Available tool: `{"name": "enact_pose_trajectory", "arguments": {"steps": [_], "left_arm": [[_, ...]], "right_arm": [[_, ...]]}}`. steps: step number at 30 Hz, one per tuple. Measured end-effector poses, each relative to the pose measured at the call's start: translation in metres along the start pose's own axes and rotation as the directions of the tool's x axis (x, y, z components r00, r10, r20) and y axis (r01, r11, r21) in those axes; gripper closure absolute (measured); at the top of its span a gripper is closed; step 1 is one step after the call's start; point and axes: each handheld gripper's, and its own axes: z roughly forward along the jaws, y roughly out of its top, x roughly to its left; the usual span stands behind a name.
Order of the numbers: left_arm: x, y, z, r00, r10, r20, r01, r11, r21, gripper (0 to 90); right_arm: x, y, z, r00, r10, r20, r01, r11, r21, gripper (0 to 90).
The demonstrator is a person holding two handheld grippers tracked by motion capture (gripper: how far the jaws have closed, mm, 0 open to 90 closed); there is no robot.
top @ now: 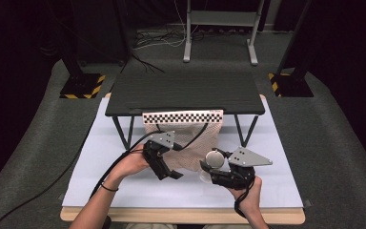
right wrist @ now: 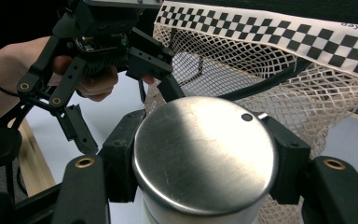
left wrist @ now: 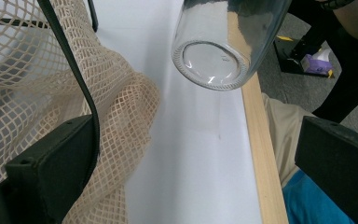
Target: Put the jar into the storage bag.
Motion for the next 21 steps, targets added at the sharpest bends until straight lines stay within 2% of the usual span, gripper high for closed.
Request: {"name": "enact_pose_trajectory", "arguments": {"steps": [11, 21], "left_arm": [[0.001, 0.000, 0.000, 1.0000, 0.003, 0.003, -0.003, 1.0000, 0.000, 0.0], [0.001, -0.001, 0.001, 1.0000, 0.001, 0.002, -0.001, 1.0000, 0.000, 0.0]], "right_arm": [[-0.005, 0.006, 0.010, 0.9999, 0.009, -0.007, -0.009, 1.000, -0.010, 39.2], [-0.007, 0.011, 0.011, 0.9999, 0.010, -0.005, -0.010, 1.000, -0.022, 39.2]]}}
